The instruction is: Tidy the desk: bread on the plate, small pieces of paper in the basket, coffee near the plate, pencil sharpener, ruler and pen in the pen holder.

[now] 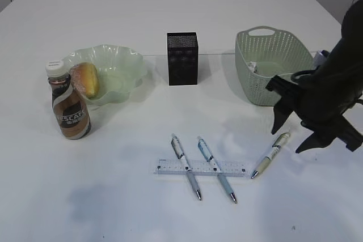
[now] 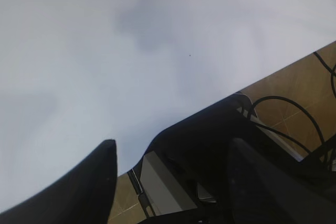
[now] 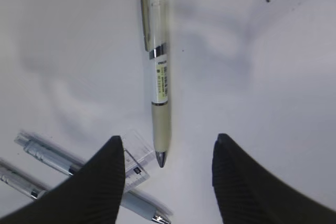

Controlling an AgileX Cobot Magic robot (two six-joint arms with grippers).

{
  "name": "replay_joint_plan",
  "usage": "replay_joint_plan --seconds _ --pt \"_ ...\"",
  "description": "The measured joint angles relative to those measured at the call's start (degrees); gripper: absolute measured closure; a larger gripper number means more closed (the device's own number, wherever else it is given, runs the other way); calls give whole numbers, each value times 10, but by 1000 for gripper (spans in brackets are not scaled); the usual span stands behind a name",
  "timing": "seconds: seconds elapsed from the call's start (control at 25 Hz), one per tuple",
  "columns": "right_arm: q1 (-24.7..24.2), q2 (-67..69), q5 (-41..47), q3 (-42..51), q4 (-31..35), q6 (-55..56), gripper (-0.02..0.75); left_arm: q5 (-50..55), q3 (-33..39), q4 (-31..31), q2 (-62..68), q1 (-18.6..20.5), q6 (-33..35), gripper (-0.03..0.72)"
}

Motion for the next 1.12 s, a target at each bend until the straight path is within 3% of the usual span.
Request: replay_joint_plan --seconds 0.32,0.72,1.12 --pt "0 28 -1 0 13 4 311 2 0 0 0 0 0 222" --pt "-1 88 35 -84 5 7 311 2 0 0 0 0 0 222" --pt "-40 108 62 -97 -22 5 311 3 0 0 0 0 0 222"
